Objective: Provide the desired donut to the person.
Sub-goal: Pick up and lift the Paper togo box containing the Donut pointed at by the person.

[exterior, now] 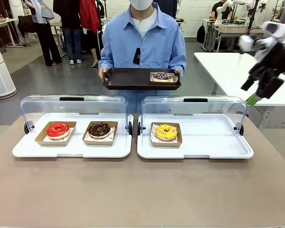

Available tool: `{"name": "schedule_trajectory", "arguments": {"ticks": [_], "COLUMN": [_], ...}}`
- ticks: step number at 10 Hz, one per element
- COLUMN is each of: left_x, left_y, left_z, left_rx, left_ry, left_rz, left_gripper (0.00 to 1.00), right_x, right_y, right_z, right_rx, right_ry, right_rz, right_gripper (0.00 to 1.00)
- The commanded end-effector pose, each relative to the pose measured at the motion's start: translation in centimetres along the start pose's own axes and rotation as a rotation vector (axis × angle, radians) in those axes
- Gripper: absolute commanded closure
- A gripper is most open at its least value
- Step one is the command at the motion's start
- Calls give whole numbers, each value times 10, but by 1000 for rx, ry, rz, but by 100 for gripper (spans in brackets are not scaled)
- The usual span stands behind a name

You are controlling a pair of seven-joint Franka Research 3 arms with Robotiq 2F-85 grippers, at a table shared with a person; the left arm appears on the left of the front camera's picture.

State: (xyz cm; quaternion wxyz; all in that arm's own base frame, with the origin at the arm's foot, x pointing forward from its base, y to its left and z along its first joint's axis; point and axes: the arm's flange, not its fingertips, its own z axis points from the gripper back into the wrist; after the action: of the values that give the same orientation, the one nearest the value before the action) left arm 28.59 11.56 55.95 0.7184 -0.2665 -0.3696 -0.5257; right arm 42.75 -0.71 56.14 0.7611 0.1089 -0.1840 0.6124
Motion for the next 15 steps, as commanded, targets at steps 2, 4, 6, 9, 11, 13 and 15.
{"name": "schedule_trajectory", "arguments": {"ticks": [2, 4, 6, 9, 11, 13, 15], "left_x": [0, 0, 0, 0, 0, 0, 0], "left_y": [0, 0, 0, 0, 0, 0, 0], "left_z": [1, 1, 1, 1, 1, 1, 1], "left_rx": [-3, -3, -3, -3, -3, -3, -3], "left_ry": [-17, -17, -17, -17, -17, -17, -17], "left_rz": [-12, -12, -12, -12, -12, -12, -12], "left_gripper": [0, 0, 0, 0, 0, 0, 0], "right_x": [-74, -121, -148, -169, -169, -173, -173], "right_y": [-45, -49, -43, -31, -27, -33, -33], "right_z": [18, 12, -2, -24, -24, -21, -21], "right_rx": [173, 168, 185, 148, 129, 166, 166], "right_ry": [-307, -428, -508, -497, -490, -487, -487], "right_rz": [-15, 23, 109, 112, 121, 110, 110], "right_gripper": [0, 0, 0, 0, 0, 0, 0]}}
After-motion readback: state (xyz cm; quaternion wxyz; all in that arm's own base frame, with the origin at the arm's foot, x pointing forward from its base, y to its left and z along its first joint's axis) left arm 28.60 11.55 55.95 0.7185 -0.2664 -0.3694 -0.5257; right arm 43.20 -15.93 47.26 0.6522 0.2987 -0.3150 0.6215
